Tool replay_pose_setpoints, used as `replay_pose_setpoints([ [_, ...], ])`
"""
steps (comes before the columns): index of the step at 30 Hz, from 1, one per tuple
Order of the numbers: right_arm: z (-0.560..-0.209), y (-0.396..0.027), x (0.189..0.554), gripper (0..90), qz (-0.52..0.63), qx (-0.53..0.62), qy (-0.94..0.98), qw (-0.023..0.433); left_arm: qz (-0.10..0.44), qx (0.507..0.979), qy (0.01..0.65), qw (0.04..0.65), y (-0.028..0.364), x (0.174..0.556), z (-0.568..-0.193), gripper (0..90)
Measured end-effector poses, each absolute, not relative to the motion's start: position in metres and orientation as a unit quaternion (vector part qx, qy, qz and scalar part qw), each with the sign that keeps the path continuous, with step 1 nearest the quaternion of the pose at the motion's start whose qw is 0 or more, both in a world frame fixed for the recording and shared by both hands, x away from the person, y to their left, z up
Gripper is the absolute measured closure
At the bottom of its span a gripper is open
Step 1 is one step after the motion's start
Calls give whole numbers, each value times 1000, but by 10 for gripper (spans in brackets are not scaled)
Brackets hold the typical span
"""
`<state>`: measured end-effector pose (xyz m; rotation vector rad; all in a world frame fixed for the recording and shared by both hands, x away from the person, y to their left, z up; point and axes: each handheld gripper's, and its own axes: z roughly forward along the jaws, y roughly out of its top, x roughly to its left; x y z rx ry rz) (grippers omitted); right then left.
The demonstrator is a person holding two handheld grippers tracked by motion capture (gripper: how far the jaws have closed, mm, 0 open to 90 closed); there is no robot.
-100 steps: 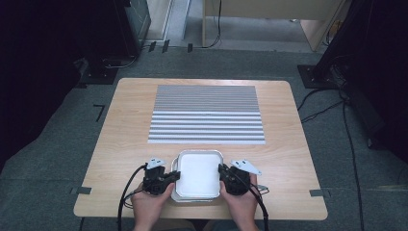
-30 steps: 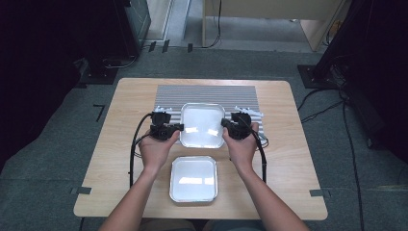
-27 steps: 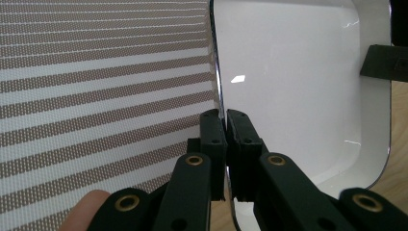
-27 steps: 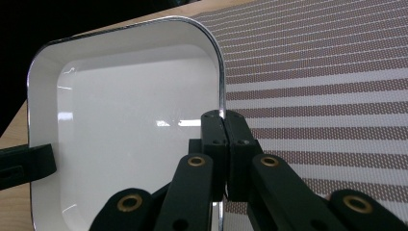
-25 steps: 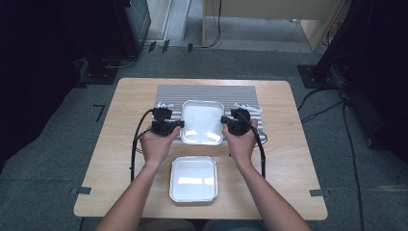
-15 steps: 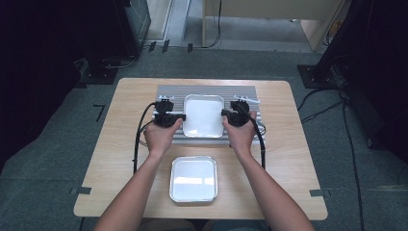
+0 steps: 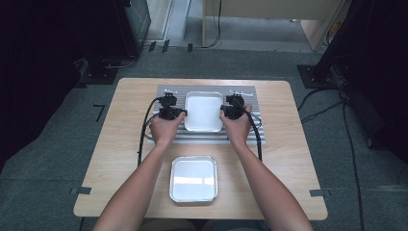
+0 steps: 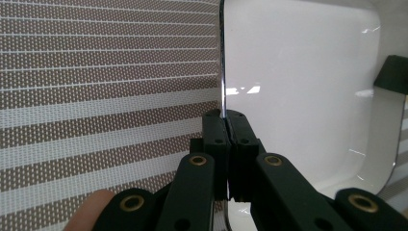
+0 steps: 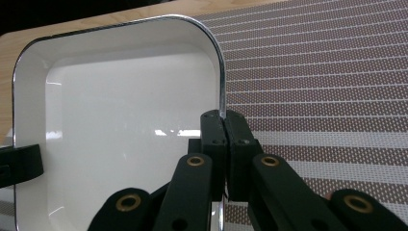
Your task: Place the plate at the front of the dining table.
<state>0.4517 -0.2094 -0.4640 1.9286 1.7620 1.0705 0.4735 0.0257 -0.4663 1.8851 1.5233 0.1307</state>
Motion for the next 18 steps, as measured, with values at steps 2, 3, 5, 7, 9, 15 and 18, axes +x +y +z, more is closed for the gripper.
replay_pose_setpoints([
  [2, -469, -210, 456, 894, 369, 681, 613, 155, 51, 730, 589, 345, 23, 478, -470, 894],
  [3, -472, -211, 459, 893, 368, 685, 610, 151, 53, 729, 589, 344, 21, 479, -471, 894],
  [5, -479, -214, 464, 890, 369, 690, 606, 143, 55, 730, 590, 341, 20, 483, -473, 894],
  [7, -485, -215, 468, 891, 371, 693, 602, 140, 56, 732, 591, 333, 18, 487, -476, 889],
  [9, -488, -215, 472, 891, 366, 693, 604, 143, 51, 737, 592, 324, 16, 491, -479, 880],
  [15, -488, -213, 483, 885, 351, 692, 609, 165, 47, 731, 597, 326, 12, 498, -483, 874],
  [18, -490, -215, 487, 884, 347, 695, 609, 160, 47, 732, 598, 324, 9, 502, -484, 870],
])
